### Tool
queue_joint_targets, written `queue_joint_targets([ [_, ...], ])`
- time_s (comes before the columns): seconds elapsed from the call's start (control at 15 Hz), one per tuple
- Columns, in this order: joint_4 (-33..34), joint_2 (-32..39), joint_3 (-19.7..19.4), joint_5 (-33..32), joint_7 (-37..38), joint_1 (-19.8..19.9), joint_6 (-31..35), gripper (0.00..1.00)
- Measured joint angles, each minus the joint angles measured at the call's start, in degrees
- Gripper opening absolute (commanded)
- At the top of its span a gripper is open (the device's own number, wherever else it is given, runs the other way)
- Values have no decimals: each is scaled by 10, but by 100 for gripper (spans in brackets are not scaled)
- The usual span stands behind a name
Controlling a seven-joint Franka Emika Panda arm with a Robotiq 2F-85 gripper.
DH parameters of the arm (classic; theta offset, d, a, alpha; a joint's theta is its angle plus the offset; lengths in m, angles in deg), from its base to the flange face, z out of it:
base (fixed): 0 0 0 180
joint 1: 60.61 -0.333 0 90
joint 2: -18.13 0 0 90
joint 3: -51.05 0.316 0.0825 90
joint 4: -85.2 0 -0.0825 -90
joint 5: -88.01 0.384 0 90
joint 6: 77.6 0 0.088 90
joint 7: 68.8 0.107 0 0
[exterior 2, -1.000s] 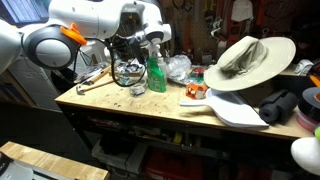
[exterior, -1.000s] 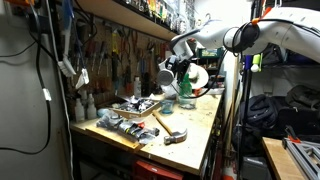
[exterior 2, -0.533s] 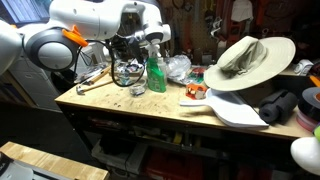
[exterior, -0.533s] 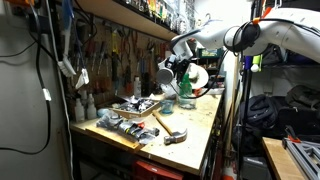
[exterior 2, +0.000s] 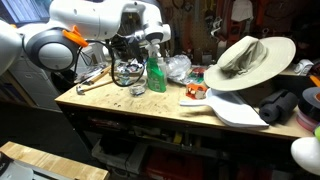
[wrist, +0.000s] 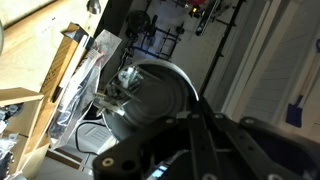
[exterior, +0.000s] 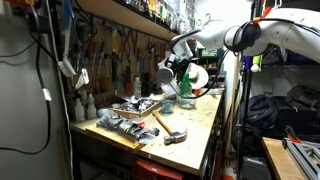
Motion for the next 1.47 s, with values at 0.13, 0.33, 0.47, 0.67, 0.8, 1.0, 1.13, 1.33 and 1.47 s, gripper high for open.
queue_joint_targets([
  [0.13, 0, 0, 5, -2, 0, 2, 0, 1],
  [0.33, -3, 2, 45, -23, 4, 17, 0, 1],
  [0.47, -3, 5, 70, -35, 9, 28, 0, 1],
  [0.67, -2, 8, 90, -46, 14, 39, 0, 1],
  [0.8, -2, 9, 99, -52, 16, 42, 0, 1],
  [1.0, -1, 11, 110, -61, 19, 47, 0, 1],
  [1.13, 0, 11, 115, -65, 19, 49, 0, 1],
  [1.33, 4, 13, 113, -66, 21, 50, 3, 1],
  [1.47, 7, 15, 113, -65, 21, 50, 0, 1],
])
